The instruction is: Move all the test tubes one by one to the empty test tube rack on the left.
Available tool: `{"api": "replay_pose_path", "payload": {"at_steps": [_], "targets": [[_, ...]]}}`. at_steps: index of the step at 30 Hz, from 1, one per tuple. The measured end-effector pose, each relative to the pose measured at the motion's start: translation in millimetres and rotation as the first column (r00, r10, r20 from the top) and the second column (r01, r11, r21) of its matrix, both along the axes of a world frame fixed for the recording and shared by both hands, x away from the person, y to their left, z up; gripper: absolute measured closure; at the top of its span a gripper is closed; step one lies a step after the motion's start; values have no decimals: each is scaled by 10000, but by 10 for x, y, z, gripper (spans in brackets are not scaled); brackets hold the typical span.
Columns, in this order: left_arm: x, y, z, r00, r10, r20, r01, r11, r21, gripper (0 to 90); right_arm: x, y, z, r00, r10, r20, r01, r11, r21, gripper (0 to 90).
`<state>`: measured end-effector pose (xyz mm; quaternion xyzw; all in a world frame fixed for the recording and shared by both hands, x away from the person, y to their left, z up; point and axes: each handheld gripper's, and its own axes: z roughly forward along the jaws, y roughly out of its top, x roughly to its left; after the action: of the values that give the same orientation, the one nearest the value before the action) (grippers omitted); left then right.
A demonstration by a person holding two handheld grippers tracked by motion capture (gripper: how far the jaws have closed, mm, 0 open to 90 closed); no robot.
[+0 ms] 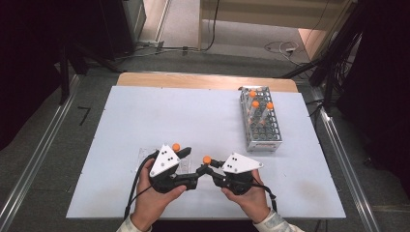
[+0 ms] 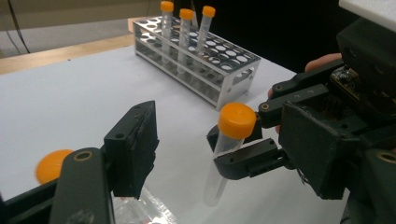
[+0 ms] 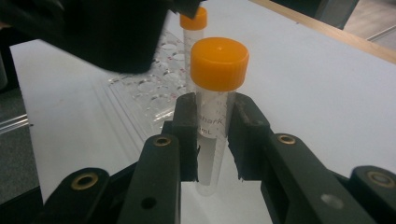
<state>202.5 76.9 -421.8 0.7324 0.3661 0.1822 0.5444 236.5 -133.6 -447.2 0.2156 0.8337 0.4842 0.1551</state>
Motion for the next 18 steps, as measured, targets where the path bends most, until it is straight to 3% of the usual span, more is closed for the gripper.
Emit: {"api": "replay_pose_path", "payload": {"at_steps": [4,10,18], "targets": [[0,-28,-24,10000,-32,8,32,10000,-5,373,-33,32,-4,9999,138,8,-138,9999,18,716],[-5,-39,-50,9997,-218,77,217,9997,99,560,-51,65,-18,9997,232,23,-232,9997,26,716],[-11,-77,-73,9992,-402,80,399,9988,290,654,-52,65,-25,9998,190,-73,-189,9998,95,716]]}}
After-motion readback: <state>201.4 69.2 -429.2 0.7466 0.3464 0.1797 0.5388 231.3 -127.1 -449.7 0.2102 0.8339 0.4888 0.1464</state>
